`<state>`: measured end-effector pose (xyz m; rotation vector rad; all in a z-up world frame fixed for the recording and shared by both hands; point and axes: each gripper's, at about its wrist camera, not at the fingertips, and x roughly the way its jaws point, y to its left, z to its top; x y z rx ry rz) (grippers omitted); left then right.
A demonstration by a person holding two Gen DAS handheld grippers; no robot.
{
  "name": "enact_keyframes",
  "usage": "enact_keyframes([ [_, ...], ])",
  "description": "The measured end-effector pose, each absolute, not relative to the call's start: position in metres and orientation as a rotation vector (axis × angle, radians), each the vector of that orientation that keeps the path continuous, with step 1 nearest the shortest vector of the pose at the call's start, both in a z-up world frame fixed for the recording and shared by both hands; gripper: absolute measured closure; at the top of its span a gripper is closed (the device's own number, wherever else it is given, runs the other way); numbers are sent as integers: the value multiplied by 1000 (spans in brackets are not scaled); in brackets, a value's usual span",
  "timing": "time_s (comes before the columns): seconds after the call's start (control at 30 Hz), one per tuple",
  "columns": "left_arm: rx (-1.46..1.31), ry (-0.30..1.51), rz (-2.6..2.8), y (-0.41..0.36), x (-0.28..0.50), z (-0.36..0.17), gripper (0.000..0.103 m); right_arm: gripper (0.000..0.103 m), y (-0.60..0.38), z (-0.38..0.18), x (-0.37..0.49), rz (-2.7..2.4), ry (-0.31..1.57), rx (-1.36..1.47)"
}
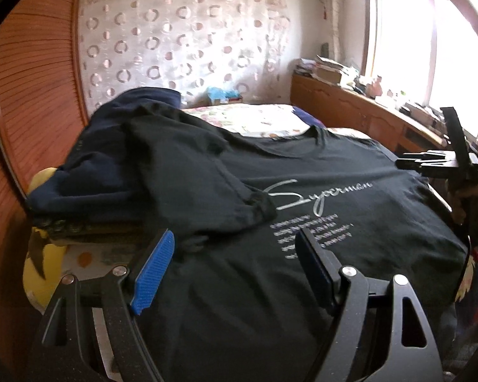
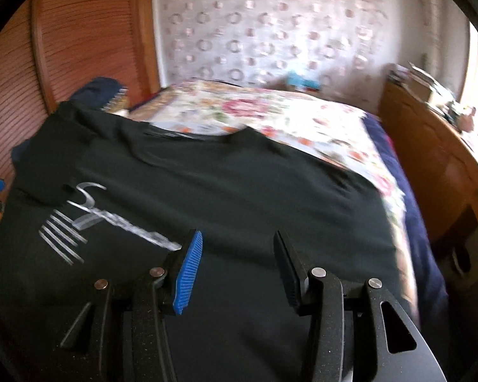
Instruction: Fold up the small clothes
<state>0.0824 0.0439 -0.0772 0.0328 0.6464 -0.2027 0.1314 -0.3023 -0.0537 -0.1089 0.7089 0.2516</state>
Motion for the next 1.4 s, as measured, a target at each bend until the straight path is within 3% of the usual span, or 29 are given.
enact_keyframes([
  [0.3, 72, 749, -257, 11, 107, -97, 24, 55, -395, -60, 105, 78, 769, -7],
  [0.87, 153, 899, -303, -17, 142, -120, 24, 55, -422, -52, 116, 103, 854, 184],
  [1.0, 156, 904, -309, -18, 143, -121, 18, 55, -430, -61, 120, 126, 855, 203],
  [1.27, 164, 909, -315, -20, 144, -122, 14, 90, -418, -59, 118, 105, 834, 60],
  [1.4, 164, 909, -314, -20, 145, -122, 14, 95, -405, -51, 116, 72, 803, -43],
])
